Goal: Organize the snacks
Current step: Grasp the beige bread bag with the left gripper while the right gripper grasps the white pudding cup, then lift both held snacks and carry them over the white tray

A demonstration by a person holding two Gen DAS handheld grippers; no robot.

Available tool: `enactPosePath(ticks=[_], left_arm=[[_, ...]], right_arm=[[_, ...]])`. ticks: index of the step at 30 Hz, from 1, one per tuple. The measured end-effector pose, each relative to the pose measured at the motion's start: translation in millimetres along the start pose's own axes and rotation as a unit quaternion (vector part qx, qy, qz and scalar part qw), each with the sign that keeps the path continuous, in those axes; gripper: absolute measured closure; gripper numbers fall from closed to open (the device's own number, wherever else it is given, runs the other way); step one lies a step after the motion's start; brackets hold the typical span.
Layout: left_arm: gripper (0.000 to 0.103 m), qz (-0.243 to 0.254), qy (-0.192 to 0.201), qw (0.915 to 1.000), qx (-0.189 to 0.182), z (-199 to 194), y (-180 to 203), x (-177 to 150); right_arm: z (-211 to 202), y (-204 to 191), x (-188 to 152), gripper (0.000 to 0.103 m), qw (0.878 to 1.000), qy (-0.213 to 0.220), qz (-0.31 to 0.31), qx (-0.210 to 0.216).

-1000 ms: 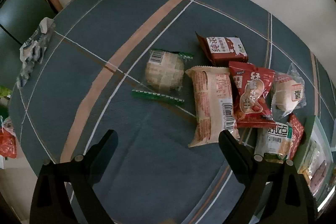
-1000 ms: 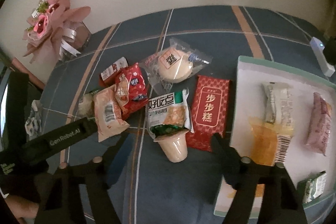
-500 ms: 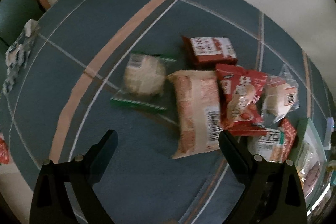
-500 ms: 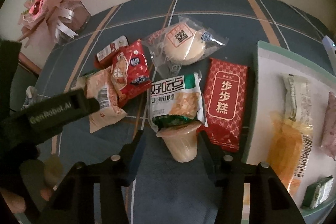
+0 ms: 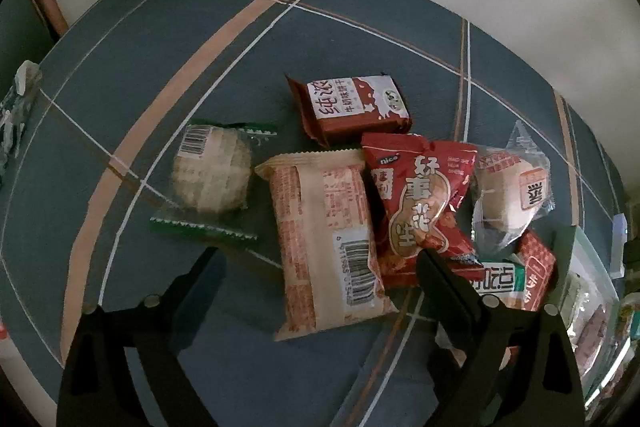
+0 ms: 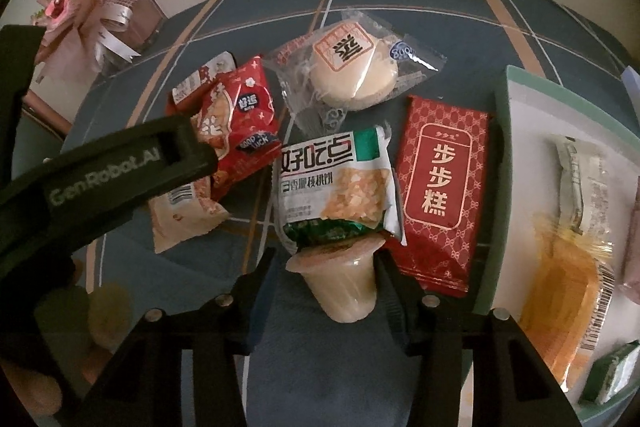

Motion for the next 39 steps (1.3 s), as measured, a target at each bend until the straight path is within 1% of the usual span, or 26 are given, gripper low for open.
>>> enactPosePath(ticks=[2, 4, 5, 7, 8, 10, 11, 12, 14, 16, 21, 25, 31, 35, 39], left_arm=[[0.009, -0.001, 0.001, 1.0, -0.001, 5, 1, 4], [0.017, -0.001, 0.003, 1.0, -0.003, 8, 5, 4], [0.019, -0.002, 0.006, 1.0, -0.006, 7, 5, 5], [0.031, 0.0, 0.008, 1.0, -0.004, 7, 7, 6], [0.034, 0.002, 0.008, 1.0, -0.004, 7, 7, 6], [0.047, 0.004, 0.007, 1.0, -0.005, 7, 9, 4], [0.051, 0.006, 0.005, 1.0, -0.003, 7, 10, 3], [0.059, 0.008, 0.004, 1.0, -0.001, 8, 10, 3], [0.062, 0.012, 0.005, 0.9999, 0.006, 5, 10, 1], [0.069, 0.016, 0.007, 0.9998, 0.009, 0, 8, -3], [0.07, 0.006, -0.001, 1.0, 0.003, -11, 4, -10], [0.07, -0.005, -0.002, 1.0, -0.005, -19, 1, -12], [0.07, -0.011, 0.028, 0.9994, -0.02, -49, 2, -6], [0.07, -0.007, 0.052, 0.9981, -0.032, -74, 6, -3], [0.07, -0.001, 0.07, 0.9967, -0.042, -90, 11, 1]], right_arm=[[1, -1, 1, 0.056, 1.0, 0.003, 0.0, -0.001], [1, 0, 3, 0.057, 1.0, 0.002, 0.003, 0.002], [2, 0, 3, 0.057, 1.0, 0.002, 0.004, 0.003], [2, 0, 3, 0.057, 1.0, 0.002, 0.005, 0.004], [2, 0, 3, 0.057, 1.0, 0.002, 0.006, 0.005], [2, 2, 3, 0.058, 1.0, 0.002, 0.008, 0.008], [1, 3, 3, 0.058, 1.0, 0.002, 0.01, 0.009], [1, 3, 3, 0.058, 1.0, 0.001, 0.012, 0.01], [-1, 6, 2, 0.058, 1.0, 0.0, 0.014, 0.013], [-3, 8, 2, 0.058, 1.0, -0.001, 0.017, 0.013], [-11, 15, 0, 0.058, 1.0, -0.001, 0.025, 0.019], [-23, 20, 1, 0.058, 0.999, 0.009, 0.027, 0.023], [-46, 21, 10, 0.058, 0.998, 0.031, 0.033, 0.035], [-68, 22, 17, 0.058, 0.997, 0.053, 0.039, 0.044], [-87, 20, 23, 0.058, 0.995, 0.077, 0.044, 0.05]])
Point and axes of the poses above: each gripper's, at about its wrist camera, not at the fingertips, and z roughly the way its jaws point, y to its right, x to its top, the point moved 6 cm from there along z, roughly the way its jaws point, and after that the axes turned 1 degree about -z, right-handed, at the moved point
